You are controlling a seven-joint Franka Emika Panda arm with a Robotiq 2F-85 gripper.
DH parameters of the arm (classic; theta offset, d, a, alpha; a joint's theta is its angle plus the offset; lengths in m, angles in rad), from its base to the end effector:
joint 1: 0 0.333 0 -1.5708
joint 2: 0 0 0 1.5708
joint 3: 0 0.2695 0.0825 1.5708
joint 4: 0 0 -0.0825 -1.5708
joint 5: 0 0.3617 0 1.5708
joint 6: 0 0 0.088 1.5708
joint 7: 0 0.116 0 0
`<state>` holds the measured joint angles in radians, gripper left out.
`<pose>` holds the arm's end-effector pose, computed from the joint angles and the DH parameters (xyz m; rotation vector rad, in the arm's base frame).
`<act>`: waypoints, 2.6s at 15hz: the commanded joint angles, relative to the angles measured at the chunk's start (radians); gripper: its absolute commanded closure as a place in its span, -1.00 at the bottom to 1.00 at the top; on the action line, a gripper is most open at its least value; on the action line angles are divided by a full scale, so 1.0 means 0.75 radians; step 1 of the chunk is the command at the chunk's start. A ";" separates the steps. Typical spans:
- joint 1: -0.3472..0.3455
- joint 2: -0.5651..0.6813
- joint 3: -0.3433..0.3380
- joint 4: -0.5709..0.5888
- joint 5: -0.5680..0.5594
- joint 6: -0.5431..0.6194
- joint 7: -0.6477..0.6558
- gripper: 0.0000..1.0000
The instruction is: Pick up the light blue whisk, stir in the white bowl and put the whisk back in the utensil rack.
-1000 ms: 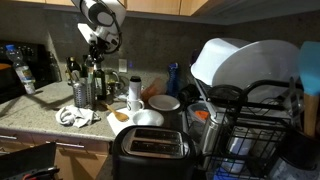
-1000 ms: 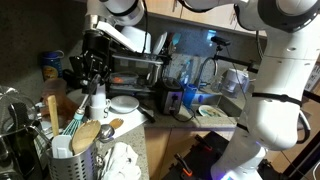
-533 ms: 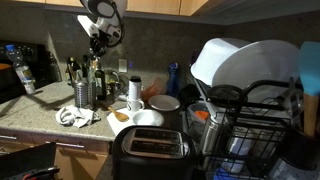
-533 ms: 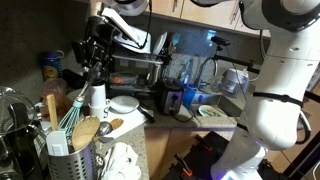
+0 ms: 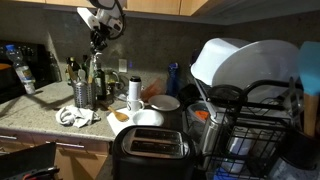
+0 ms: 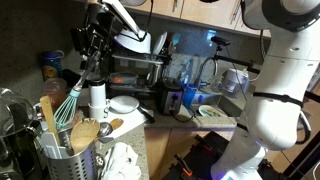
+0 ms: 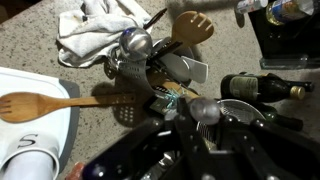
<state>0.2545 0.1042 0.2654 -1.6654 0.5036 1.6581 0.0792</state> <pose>0.4606 0.3178 0.4933 -2.6041 -0.4847 0.3485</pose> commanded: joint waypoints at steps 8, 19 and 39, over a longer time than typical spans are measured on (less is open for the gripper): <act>-0.003 -0.015 -0.024 0.084 -0.146 -0.153 0.084 0.80; -0.006 -0.014 -0.066 -0.010 -0.402 -0.330 0.266 0.80; 0.066 0.126 -0.072 -0.021 -0.642 -0.209 0.585 0.56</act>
<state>0.3003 0.1977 0.2147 -1.6850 0.0215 1.5048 0.5178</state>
